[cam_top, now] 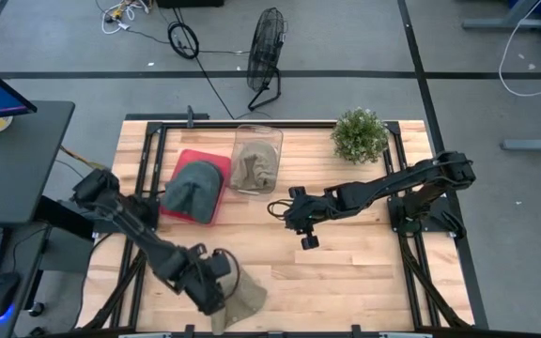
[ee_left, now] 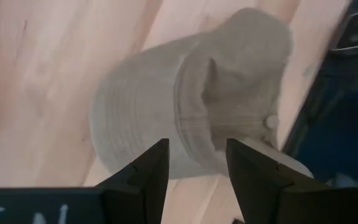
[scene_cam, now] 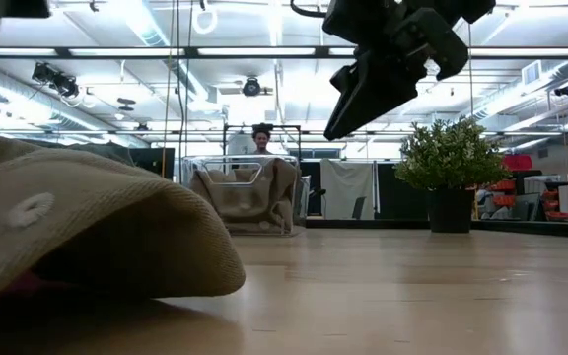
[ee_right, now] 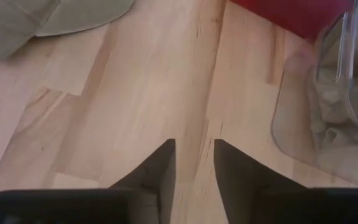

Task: Pick & Place hat
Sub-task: Put the brown cap into the transparent bin

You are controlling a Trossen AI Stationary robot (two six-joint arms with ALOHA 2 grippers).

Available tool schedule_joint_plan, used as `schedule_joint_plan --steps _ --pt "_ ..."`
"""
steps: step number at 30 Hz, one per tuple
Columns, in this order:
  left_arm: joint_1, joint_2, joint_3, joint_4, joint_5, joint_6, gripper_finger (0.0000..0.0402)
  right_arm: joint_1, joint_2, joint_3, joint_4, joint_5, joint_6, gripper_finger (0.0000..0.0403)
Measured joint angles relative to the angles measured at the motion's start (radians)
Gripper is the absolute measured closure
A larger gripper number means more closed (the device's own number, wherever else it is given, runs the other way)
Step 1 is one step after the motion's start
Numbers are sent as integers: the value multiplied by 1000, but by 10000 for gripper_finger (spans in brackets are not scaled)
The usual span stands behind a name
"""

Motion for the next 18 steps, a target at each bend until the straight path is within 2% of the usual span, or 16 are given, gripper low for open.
schedule_joint_plan --steps 8,18 --pt "-32 118 0 37 -25 -66 211 -1 0 0 9 0 0 246" --pt "-31 216 3 80 -40 -74 210 -1 0 0 8 1 -5 238"
